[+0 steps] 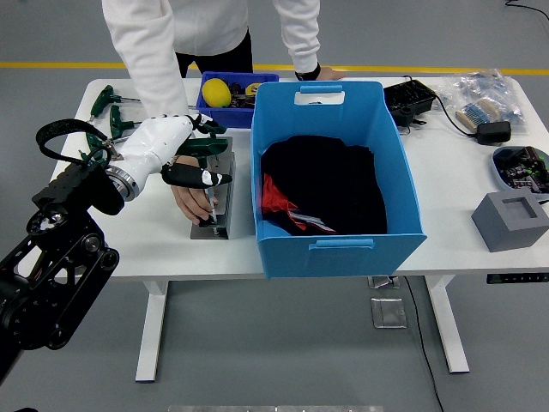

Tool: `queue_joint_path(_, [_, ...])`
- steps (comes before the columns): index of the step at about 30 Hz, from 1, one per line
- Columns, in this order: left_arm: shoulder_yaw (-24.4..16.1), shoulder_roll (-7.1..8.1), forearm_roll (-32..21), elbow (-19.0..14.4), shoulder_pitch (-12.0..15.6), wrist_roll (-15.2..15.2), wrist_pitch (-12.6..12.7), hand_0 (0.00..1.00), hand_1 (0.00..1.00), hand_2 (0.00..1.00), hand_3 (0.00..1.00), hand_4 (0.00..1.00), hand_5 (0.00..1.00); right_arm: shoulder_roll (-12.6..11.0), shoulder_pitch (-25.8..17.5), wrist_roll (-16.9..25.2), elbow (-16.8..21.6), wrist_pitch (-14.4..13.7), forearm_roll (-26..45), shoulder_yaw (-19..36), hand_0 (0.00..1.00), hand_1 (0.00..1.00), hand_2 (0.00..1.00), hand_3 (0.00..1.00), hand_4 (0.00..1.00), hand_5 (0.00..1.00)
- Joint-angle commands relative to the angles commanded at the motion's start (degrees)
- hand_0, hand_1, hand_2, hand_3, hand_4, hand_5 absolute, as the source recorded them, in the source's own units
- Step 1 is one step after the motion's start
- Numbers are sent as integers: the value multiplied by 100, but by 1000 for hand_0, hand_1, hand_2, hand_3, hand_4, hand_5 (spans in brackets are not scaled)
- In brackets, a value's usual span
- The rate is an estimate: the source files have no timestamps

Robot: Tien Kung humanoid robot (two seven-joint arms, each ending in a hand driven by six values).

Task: Lift tool from toolbox,place it in box,lift tool from toolbox,place it in box

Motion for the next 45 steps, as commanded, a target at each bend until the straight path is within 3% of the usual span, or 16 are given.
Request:
queue_joint_path(2, [12, 3, 0, 66, -32, 66, -49, 649, 612, 580, 695, 998, 546, -1, 2, -1, 0, -1, -3, 4, 620, 606, 684, 531, 777, 568])
queue_joint_path(7, [51, 11, 0, 176, -81, 216, -152, 649, 612, 580, 695, 998, 546, -3, 3, -1, 0, -2, 6, 1, 620, 606, 684, 531, 777, 568])
queue_joint_path(8, [59, 13, 0, 195, -89, 235, -138, 433, 490, 432, 619, 998, 554, -4, 4, -2, 0, -3, 5, 1, 619, 606, 683, 531, 778, 567])
queue_joint_path(13, [90, 39, 0, 283, -154, 300, -79, 433, 490, 432, 619, 998, 554, -9, 12, -4, 0, -1, -6, 0, 619, 606, 683, 531, 778, 567])
queue_joint_path(15, [99, 60, 0, 305, -188, 325, -88, 405, 438, 385, 574, 998, 558, -9, 13, -5, 0, -3, -7, 6, 619, 606, 683, 532, 778, 567])
queue_joint_path(25, [169, 144, 0, 310, -274, 516, -355, 391, 399, 336, 521, 998, 575, -15, 7, 4, 0, -14, 53, -23, 619, 606, 683, 532, 778, 567])
queue_joint_path(26, [179, 148, 0, 314, -278, 531, -371, 362, 336, 289, 460, 998, 606, -15, 4, 2, 0, -14, 49, -20, 619, 606, 684, 532, 778, 568])
queue_joint_path(27, [194, 153, 0, 321, -282, 549, -376, 362, 336, 289, 460, 998, 606, -14, 0, 0, 0, -13, 42, -17, 619, 606, 684, 532, 778, 568])
queue_joint_path(31, [235, 164, 0, 358, -292, 611, -379, 362, 336, 289, 460, 998, 606, -11, -15, -6, 0, -10, 21, -11, 619, 606, 684, 532, 778, 568])
queue_joint_path(32, [242, 167, 0, 367, -294, 629, -384, 332, 283, 255, 394, 998, 616, -10, -19, -8, 0, -9, 14, -8, 619, 606, 684, 532, 777, 567])
queue_joint_path(37, [279, 180, 0, 401, -306, 708, -325, 332, 283, 255, 394, 998, 616, -5, -40, -19, 0, -4, -23, 10, 619, 606, 684, 532, 777, 567])
queue_joint_path(38, [285, 181, 0, 409, -309, 727, -316, 299, 218, 209, 327, 998, 641, -5, -43, -18, 0, -3, -24, 3, 619, 606, 684, 532, 777, 565])
queue_joint_path(43, [340, 174, 0, 451, -318, 823, -257, 299, 218, 209, 327, 998, 641, 0, -55, -21, 0, -5, -22, 2, 619, 606, 684, 532, 777, 565])
queue_joint_path(45, [366, 172, 0, 478, -326, 852, -227, 261, 179, 181, 282, 998, 645, 0, -55, -21, 0, -6, -23, 0, 619, 606, 684, 531, 777, 566])
